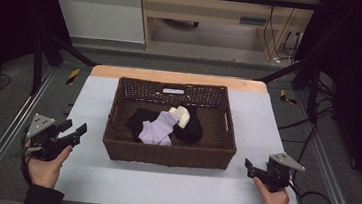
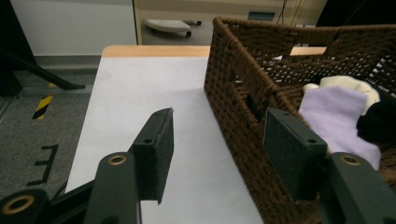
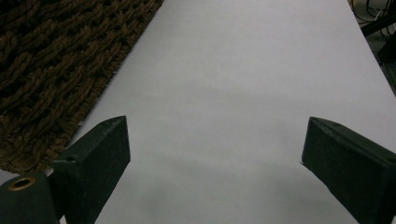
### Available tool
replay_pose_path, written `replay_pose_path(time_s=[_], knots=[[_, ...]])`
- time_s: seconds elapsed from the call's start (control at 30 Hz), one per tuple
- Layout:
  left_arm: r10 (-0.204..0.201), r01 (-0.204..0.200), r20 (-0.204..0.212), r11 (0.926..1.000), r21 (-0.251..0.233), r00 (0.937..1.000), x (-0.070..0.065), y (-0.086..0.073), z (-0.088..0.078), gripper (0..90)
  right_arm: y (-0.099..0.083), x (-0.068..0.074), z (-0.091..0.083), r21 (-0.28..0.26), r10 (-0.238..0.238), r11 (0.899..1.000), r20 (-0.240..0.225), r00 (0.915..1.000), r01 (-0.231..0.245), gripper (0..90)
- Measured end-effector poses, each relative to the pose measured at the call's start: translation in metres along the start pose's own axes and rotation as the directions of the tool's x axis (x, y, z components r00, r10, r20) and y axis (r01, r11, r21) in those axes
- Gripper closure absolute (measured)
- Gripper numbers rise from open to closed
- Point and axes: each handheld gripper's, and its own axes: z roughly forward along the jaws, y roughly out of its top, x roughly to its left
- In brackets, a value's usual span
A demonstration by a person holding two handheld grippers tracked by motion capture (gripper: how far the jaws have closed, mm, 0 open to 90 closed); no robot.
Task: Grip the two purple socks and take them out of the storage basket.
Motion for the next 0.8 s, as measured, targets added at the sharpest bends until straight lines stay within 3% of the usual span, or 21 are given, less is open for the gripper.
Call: replay_pose_path(time_s=[0.2, 0.37, 0.6, 0.8], knots=[[0.004, -0.003, 0.034, 0.999, -0.044, 0.9994, -0.009, 0.019, -0.001, 42.4, 0.0, 0.0, 0.001, 0.005, -0.003, 1.0, 0.005, 1.0, 0.003, 8.3], [0.023, -0.021, 0.062, 0.9992, -0.035, 0.9978, -0.019, 0.034, 0.01, 42.6, 0.0, 0.0, 0.002, 0.018, 0.003, 1.0, 0.0, 1.0, -0.003, 8.4], [0.085, -0.082, 0.08, 0.9959, -0.039, 0.9932, -0.044, 0.06, 0.026, 42.5, 0.001, 0.0, 0.002, 0.019, 0.003, 1.0, 0.0, 1.0, -0.003, 8.4], [0.117, -0.113, 0.106, 0.9926, -0.044, 0.9874, -0.063, 0.073, 0.032, 41.5, 0.001, 0.0, 0.002, 0.019, 0.003, 1.0, 0.0, 1.0, -0.003, 8.4]])
